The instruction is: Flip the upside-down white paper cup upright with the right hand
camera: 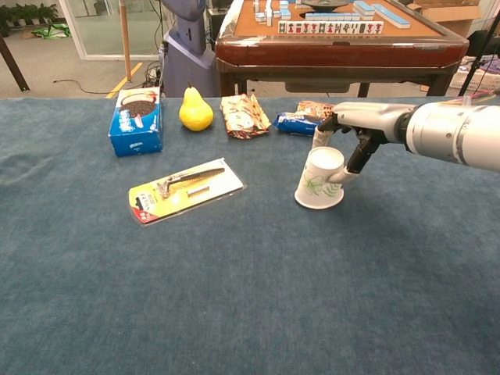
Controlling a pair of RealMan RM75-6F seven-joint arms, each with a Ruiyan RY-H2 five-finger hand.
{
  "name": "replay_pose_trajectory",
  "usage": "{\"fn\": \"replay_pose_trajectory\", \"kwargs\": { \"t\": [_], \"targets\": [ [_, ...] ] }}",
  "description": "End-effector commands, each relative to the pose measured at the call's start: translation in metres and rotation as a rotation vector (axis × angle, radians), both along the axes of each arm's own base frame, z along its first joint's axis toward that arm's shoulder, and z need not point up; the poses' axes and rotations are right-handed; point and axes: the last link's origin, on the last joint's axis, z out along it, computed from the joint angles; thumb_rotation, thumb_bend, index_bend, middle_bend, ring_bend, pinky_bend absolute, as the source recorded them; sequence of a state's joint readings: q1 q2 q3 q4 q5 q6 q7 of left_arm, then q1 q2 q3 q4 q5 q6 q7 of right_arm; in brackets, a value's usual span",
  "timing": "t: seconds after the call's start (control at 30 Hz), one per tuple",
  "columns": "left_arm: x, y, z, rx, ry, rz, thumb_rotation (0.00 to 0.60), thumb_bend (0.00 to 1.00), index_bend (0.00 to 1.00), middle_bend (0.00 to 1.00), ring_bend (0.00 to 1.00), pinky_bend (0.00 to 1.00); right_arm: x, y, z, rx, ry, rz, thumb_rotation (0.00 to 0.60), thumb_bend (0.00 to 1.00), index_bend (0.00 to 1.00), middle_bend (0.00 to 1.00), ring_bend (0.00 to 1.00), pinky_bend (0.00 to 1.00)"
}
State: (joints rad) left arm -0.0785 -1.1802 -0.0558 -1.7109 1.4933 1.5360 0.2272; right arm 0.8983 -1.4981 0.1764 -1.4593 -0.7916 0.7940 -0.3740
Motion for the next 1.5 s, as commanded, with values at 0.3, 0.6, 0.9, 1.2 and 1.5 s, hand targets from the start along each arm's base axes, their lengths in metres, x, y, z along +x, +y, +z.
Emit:
{"fn": "replay_pose_trajectory", "kwargs": {
  "t": [0.3, 0.6, 0.9, 1.2, 1.5],
  "targets": [
    [-0.001, -0.001, 0.0, 0.002, -0.002, 0.006, 0.6, 0.15, 0.22, 0.13, 0.16, 0.13, 0.01, -0.01, 0.022, -0.092, 0.339, 0.217, 0.6, 0.29, 0.43, 0.26, 0.1, 0.11],
    [-0.003, -0.002, 0.0, 0.003, -0.004, 0.011, 0.6, 0.15, 0.22, 0.13, 0.16, 0.13, 0.012, -0.013, 0.016, -0.167, 0.577, 0.335, 0.6, 0.3, 0.43, 0.26, 0.1, 0.05],
    [-0.005, -0.004, 0.0, 0.002, -0.005, 0.02, 0.6, 0.15, 0.22, 0.13, 0.16, 0.13, 0.011, -0.01, -0.004, -0.137, 0.625, 0.346, 0.6, 0.3, 0.41, 0.24, 0.1, 0.01],
    [-0.008, -0.005, 0.001, 0.013, -0.01, 0.027, 0.6, 0.15, 0.22, 0.13, 0.16, 0.13, 0.021, -0.01, -0.006, -0.101, 0.449, 0.252, 0.6, 0.21, 0.05, 0.15, 0.06, 0.0],
    [-0.007, -0.005, 0.0, 0.008, -0.012, 0.024, 0.6, 0.15, 0.22, 0.13, 0.16, 0.13, 0.01, -0.015, 0.009, -0.091, 0.224, 0.11, 0.6, 0.19, 0.02, 0.14, 0.06, 0.0]
  ]
}}
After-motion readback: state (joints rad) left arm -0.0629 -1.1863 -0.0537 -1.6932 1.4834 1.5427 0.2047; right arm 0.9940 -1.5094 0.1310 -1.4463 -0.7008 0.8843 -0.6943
